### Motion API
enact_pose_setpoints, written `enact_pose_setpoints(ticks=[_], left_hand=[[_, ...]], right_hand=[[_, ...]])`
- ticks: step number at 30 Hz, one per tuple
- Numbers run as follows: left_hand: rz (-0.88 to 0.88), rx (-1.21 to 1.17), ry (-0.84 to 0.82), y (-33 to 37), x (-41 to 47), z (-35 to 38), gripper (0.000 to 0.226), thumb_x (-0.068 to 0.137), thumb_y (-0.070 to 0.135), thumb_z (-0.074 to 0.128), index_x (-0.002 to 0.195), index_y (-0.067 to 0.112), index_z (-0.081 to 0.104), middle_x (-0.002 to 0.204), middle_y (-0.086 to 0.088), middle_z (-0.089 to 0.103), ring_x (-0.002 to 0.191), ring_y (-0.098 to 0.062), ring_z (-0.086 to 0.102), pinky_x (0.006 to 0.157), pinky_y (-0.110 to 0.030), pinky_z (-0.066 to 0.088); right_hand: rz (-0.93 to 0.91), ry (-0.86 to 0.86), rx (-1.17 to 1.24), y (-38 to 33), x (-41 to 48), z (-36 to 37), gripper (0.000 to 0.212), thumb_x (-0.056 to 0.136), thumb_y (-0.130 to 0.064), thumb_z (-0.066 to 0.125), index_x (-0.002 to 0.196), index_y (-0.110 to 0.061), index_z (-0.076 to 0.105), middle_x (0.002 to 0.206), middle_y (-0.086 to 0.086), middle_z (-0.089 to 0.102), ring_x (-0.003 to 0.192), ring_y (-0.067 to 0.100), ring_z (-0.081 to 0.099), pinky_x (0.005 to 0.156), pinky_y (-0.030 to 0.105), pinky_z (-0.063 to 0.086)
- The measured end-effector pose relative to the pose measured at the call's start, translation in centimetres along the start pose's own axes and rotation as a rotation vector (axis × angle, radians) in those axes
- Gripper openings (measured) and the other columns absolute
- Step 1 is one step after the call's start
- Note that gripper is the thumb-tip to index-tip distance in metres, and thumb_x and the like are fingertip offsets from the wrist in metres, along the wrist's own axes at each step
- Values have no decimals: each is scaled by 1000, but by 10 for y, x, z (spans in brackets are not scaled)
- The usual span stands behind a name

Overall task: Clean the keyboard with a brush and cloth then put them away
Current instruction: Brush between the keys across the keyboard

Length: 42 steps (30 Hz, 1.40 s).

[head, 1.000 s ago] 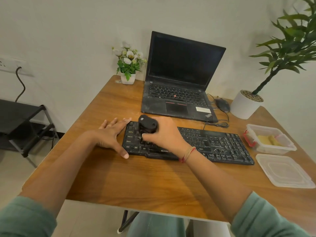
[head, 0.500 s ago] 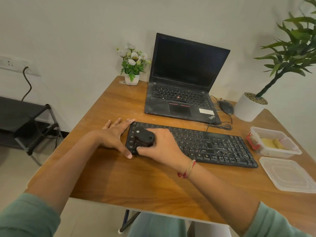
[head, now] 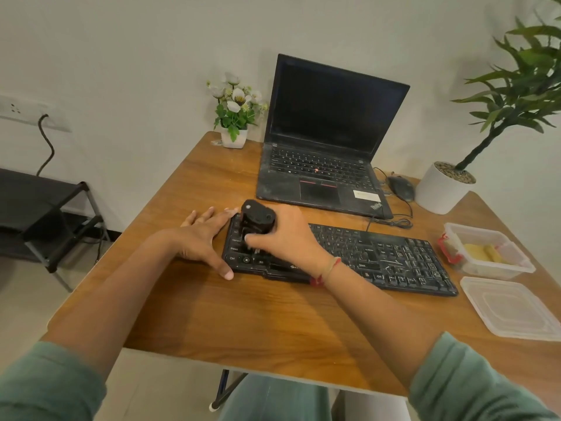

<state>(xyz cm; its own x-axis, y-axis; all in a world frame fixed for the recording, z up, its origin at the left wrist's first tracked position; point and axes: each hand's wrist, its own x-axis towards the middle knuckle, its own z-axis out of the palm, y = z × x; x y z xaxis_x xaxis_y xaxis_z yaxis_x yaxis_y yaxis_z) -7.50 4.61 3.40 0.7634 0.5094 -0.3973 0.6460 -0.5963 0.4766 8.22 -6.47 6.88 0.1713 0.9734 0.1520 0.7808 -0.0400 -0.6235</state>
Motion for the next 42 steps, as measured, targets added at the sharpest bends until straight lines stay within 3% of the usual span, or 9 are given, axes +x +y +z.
enact_pose_setpoints(ticks=[4, 7, 10, 15, 22, 27, 33, 38, 42], left_hand=[[28, 29, -1, -7, 7, 3, 163, 10, 95, 53, 148, 34, -10, 155, 7, -17, 134, -7, -30, 106, -36, -26], [33, 9, 1, -10, 8, 3, 158, 12, 93, 55, 148, 35, -1, 158, 3, -7, 138, -10, -24, 106, -37, -26], [22, -2, 42, -9, 8, 3, 162, 15, 91, 59, 148, 32, -11, 157, -2, -11, 135, -7, -27, 111, -39, -22], [33, 15, 1, -10, 8, 5, 154, 16, 95, 52, 148, 32, 5, 158, 0, -4, 140, -12, -22, 108, -40, -26], [-11, -3, 64, -8, 5, 5, 154, 24, 85, 63, 148, 30, -11, 157, -4, -14, 139, -16, -26, 106, -36, -22], [11, 12, 18, -16, 11, 8, 149, 23, 94, 55, 149, 30, 8, 158, -2, 1, 141, -14, -21, 111, -43, -24], [-10, -38, 77, -5, 2, 4, 145, 37, 72, 75, 147, 34, -13, 157, -3, -11, 138, -14, -23, 102, -30, -20], [-12, -23, 66, -8, 4, 5, 151, 29, 83, 69, 146, 36, -15, 157, -3, -14, 136, -11, -26, 104, -33, -21], [-28, -50, 49, -8, 3, 3, 154, 20, 81, 66, 144, 41, -16, 156, -4, -19, 136, -15, -27, 98, -29, -19]], right_hand=[[-72, -135, 8, -11, -1, 13, 20, 64, -22, 77, 65, -12, 59, 61, 3, 61, 54, 13, 53, 49, 33, 43], [-44, -189, -7, -19, 12, 7, 22, 66, -20, 78, 67, -15, 56, 65, -2, 58, 58, 10, 53, 50, 23, 42], [31, -128, -53, -20, 30, -2, 24, 67, -22, 78, 72, -13, 57, 71, -1, 59, 68, 16, 59, 56, 27, 48], [14, -313, -66, -33, 28, 9, 31, 65, -23, 79, 87, -8, 62, 77, 2, 65, 67, 15, 61, 54, 27, 50], [32, -128, -214, -30, 57, 6, 29, 66, -30, 77, 65, -23, 48, 69, -7, 54, 70, 15, 56, 49, 21, 35], [60, -394, -76, -38, 35, 7, 34, 66, -21, 80, 92, -11, 61, 87, 5, 67, 79, 20, 65, 67, 35, 56], [108, -114, -165, -13, 47, -12, 26, 66, -27, 79, 80, -13, 61, 81, 1, 65, 75, 16, 63, 55, 23, 47], [100, -306, -17, -7, 1, -14, 27, 66, -23, 81, 85, -15, 64, 81, -1, 69, 71, 10, 65, 58, 20, 52], [184, -88, -28, 19, -5, -37, 26, 68, -21, 80, 86, -10, 65, 81, 2, 68, 65, 11, 61, 55, 25, 51]])
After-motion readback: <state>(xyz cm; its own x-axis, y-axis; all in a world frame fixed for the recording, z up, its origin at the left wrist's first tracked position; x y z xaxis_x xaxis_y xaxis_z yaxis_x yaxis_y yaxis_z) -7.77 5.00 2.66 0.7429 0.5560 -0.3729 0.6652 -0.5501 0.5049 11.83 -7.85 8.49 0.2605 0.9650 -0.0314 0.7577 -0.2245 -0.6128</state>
